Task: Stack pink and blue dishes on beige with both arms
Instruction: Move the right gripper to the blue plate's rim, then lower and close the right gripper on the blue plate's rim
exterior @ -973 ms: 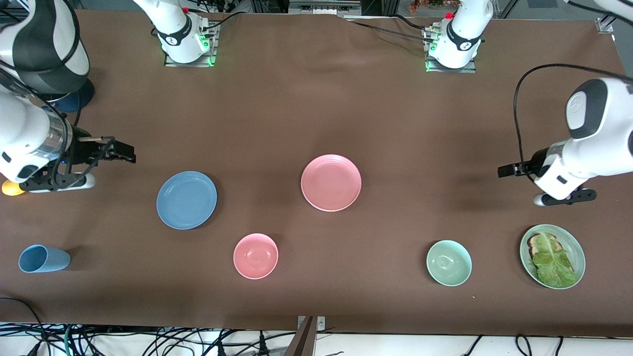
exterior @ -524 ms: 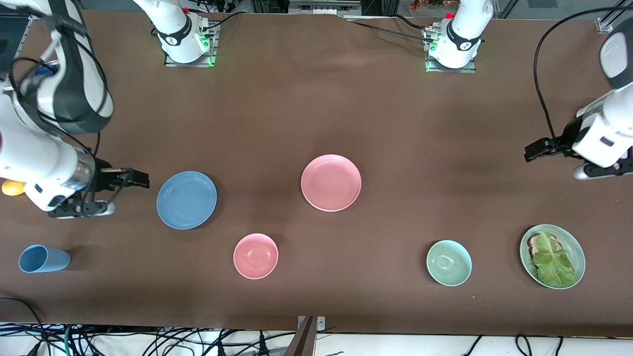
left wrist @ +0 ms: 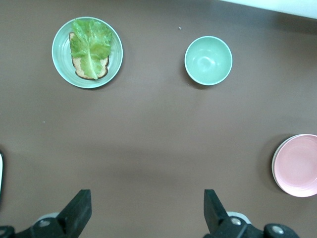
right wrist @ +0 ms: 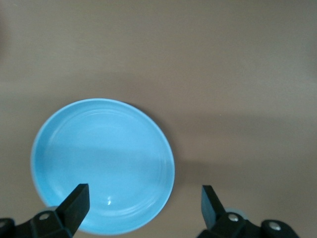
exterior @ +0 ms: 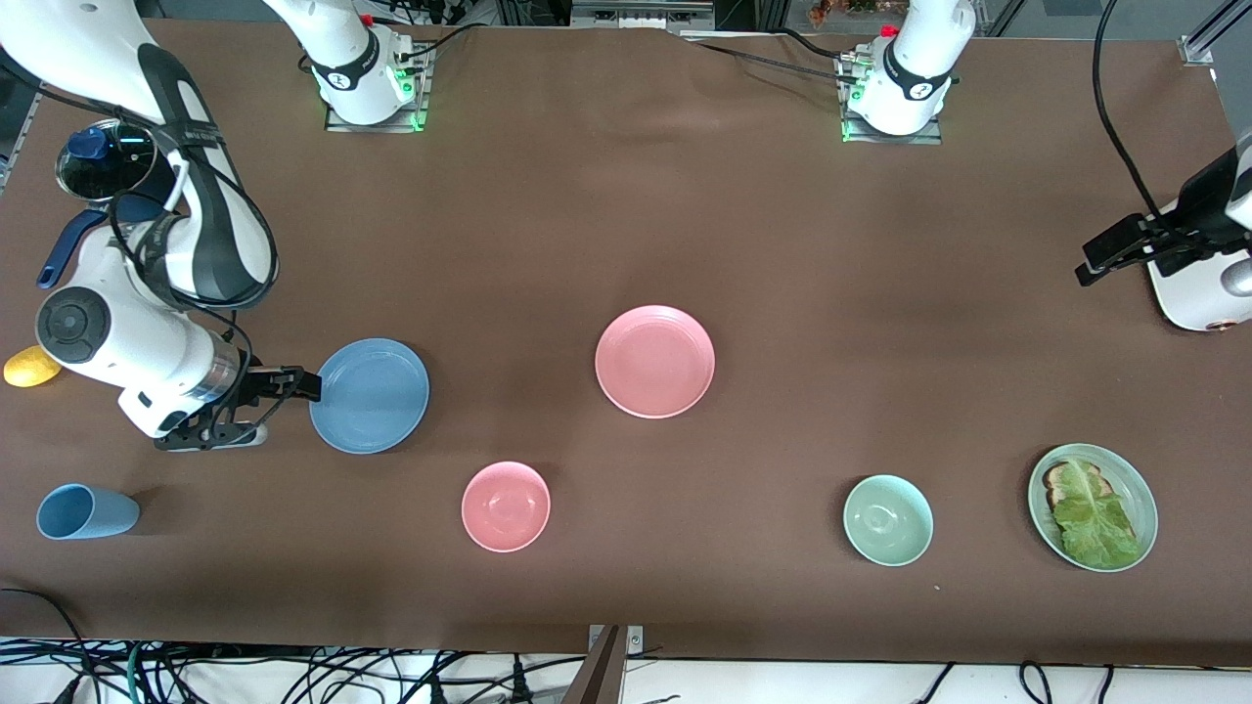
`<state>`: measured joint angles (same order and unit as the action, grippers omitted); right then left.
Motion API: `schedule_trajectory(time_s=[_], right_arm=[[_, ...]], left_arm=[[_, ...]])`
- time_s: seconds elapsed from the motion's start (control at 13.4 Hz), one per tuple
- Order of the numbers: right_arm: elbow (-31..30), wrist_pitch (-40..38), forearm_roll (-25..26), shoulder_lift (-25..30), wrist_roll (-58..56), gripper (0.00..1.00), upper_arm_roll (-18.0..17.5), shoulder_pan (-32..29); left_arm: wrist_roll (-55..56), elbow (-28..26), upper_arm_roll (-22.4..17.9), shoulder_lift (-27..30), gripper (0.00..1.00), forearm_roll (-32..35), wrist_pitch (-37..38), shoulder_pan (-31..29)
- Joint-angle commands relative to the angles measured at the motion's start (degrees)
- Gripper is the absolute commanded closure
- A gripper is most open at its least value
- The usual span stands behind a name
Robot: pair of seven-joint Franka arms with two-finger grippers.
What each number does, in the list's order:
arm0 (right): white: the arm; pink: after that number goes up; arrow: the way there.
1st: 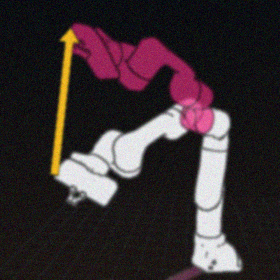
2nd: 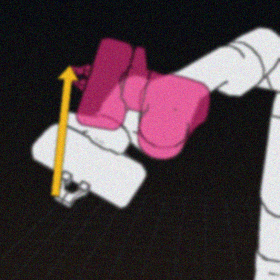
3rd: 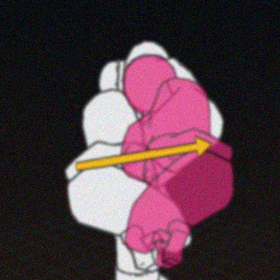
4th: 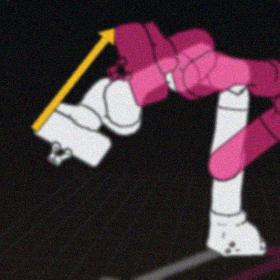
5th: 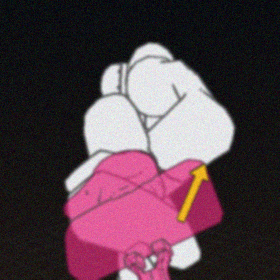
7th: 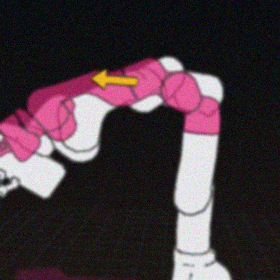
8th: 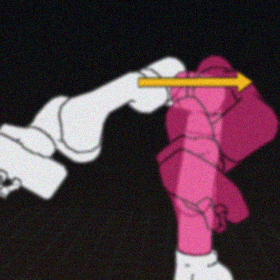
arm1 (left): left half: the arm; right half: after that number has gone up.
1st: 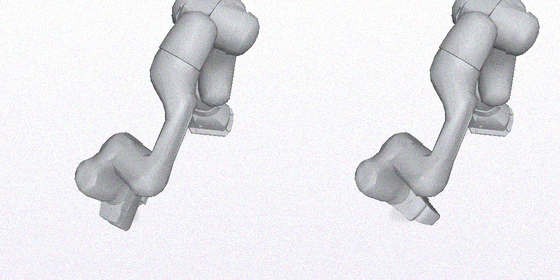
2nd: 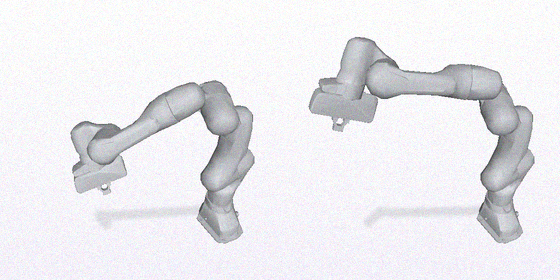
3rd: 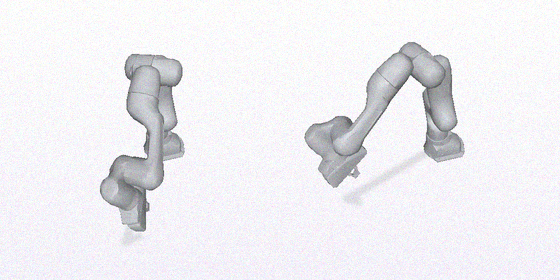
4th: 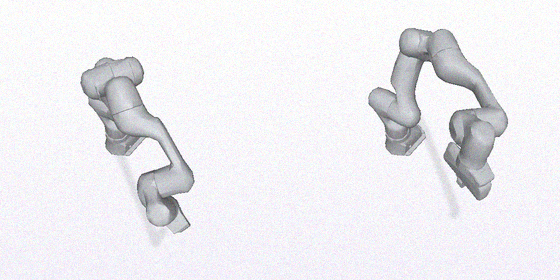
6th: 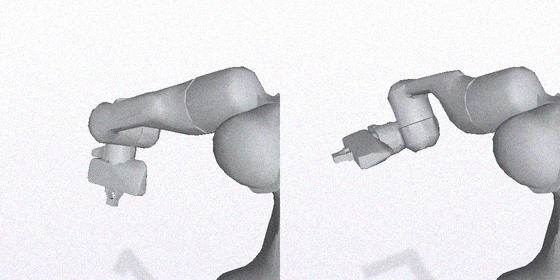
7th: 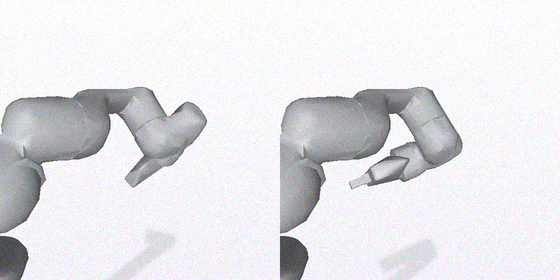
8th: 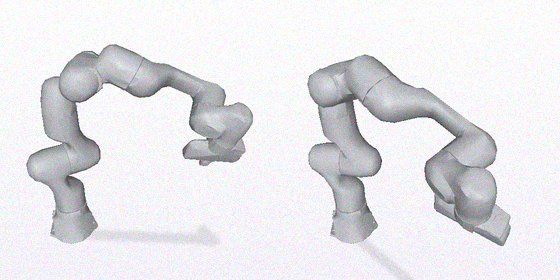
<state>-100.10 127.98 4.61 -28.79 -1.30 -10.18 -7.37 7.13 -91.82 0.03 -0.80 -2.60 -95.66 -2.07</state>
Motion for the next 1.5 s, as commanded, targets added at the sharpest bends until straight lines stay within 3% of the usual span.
schedule_trajectory(time_s=[0.0,0.3,0.82,1.42], right_arm=[[-1.5,7.2,0.8,-4.0,-3.5,0.0,0.4,-1.4],[-1.6,9.5,0.8,-6.7,-3.6,0.01,0.4,-1.7],[-1.7,9.3,0.8,-7.5,-3.6,0.42,0.4,-1.8],[-2.6,9.5,0.7,-7.4,-3.5,0.66,0.4,-1.8]], left_arm=[[-1.0,1.1,-0.6,-0.1,0.0,0.0,2.1,2.0],[-0.7,1.2,-0.2,-0.1,0.0,2.8,2.2,2.9],[-0.8,0.9,0.3,-0.1,0.0,3.3,2.2,2.8],[-0.9,1.0,0.3,-0.3,0.0,3.3,2.1,2.4]])
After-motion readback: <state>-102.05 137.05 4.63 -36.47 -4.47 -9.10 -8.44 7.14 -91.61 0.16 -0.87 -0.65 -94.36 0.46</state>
